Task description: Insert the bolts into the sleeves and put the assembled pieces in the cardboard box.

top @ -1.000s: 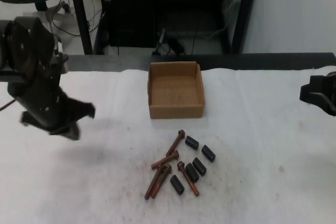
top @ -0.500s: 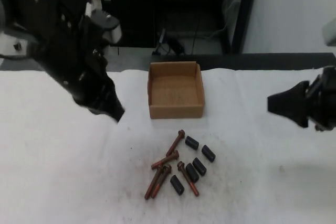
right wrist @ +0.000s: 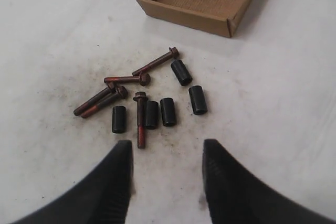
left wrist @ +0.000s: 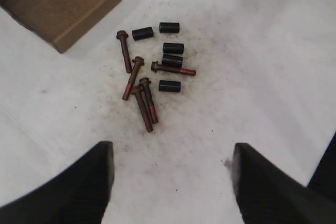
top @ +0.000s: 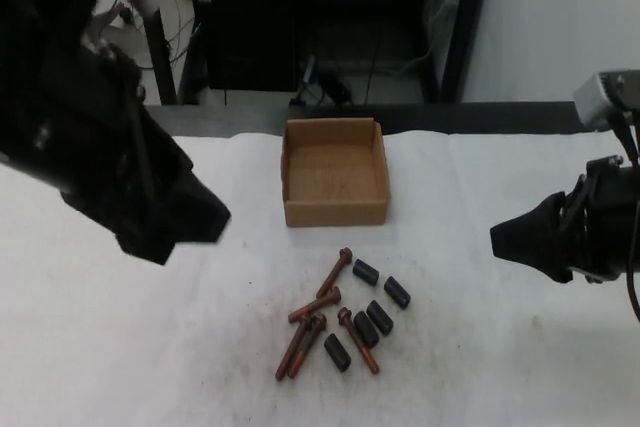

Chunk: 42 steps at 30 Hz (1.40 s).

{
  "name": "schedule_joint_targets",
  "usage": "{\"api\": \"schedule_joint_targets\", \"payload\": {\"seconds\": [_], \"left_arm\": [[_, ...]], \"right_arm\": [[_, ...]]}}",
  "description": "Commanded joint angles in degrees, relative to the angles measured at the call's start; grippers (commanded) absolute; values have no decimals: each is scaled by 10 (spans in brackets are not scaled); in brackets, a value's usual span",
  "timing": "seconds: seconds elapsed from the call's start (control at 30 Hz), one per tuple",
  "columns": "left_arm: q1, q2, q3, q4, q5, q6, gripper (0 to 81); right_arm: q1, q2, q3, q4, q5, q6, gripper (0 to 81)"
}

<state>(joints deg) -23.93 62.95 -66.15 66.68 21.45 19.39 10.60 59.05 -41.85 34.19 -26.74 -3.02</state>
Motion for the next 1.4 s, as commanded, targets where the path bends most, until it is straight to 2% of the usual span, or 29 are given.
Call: {"api": "schedule_joint_targets", "payload": {"seconds": [0.0, 0.2, 0.5, 0.6, 0.77, 0.9, 0.97, 1.13, 1.37], "left_arm": [[-2, 15, 9, -11, -2, -11, 602], [-3, 106, 31, -122, -4, -19, 504], [-25, 264, 5, -278, -2, -46, 494], [-42, 310, -23, -302, -33, -49, 493], [-68, 388, -93, -286, -80, -50, 477], [-92, 445, -147, -256, -88, -66, 350], [-103, 470, -171, -248, -90, -66, 316], [-121, 520, -221, -230, -125, -70, 316], [-125, 559, -249, -169, -176, -70, 316]], "right_arm": [[2, -5, -5, -14, 2, -4, 401], [2, -5, -5, -31, -2, -4, 401], [2, -5, -5, -27, 1, -4, 401], [2, -5, -5, -27, 16, -4, 401], [2, -5, -5, -26, 32, -4, 401], [2, -5, -5, -26, 61, -4, 401], [2, -5, -5, -26, 70, -4, 401], [2, -5, -5, -26, 91, -4, 401], [2, -5, -5, -26, 105, -4, 401]]}}
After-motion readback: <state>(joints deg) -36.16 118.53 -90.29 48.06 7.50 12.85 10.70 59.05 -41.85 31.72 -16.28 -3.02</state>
